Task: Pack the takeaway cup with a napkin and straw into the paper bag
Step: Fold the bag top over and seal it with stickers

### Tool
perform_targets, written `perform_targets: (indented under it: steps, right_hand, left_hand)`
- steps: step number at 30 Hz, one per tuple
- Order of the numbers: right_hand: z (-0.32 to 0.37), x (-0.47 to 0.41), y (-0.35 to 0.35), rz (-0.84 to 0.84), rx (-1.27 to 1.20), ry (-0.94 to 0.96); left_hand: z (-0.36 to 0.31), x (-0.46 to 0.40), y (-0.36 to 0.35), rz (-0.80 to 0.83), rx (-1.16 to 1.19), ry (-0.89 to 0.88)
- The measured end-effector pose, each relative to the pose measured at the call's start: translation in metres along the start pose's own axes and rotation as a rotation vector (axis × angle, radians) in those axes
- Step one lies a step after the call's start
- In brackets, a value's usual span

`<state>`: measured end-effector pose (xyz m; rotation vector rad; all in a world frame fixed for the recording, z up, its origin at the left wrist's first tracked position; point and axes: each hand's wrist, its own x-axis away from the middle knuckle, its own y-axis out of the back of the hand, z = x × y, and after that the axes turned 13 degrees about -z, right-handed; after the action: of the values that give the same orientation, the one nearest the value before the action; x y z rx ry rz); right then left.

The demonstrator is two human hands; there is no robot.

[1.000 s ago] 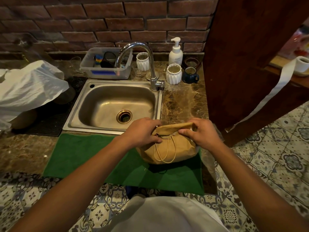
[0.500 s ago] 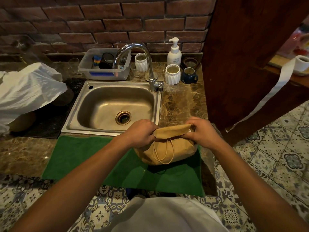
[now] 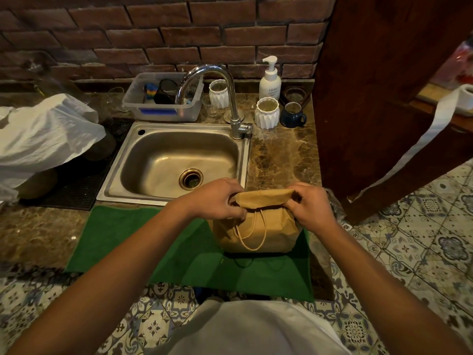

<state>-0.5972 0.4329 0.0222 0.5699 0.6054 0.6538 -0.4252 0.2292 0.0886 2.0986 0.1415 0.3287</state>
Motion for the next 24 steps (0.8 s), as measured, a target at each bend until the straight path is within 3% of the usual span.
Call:
perform_targets:
  steps: [3, 8, 12, 14, 18, 20, 24]
  right_hand:
    - [-0.002, 0.0, 0.0, -0.019, -0.001, 0.01]
    - [-0.002, 0.004, 0.0, -0.063, -0.04, -0.047]
    - [0.003, 0.004, 0.001, -0.088, -0.059, -0.069]
    - [0.006, 0.0, 0.008, 0.009, -0.045, -0.133]
    - [0.002, -0.01, 0.047, 0.383, -0.14, -0.319]
    - [0.009, -0.015, 0.062, 0.383, -0.104, -0.256]
    - [0.041, -0.03, 0.039, 0.402, 0.22, 0.101]
  left_hand:
    - [-0.003, -0.001, 0.003, 0.001, 0.16, 0.062]
    - [-0.007, -0.013, -0.003, -0.02, -0.169, -0.043]
    - [-0.011, -0.017, -0.006, -0.082, -0.234, -0.062]
    - [-0.009, -0.017, -0.008, -0.105, -0.234, -0.059]
    - [-0.005, -0.017, -0.007, -0.106, -0.218, -0.039]
    - [-0.007, -0.016, -0.007, -0.1, -0.224, -0.043]
    - [-0.017, -0.021, -0.012, -0.121, -0.257, -0.102]
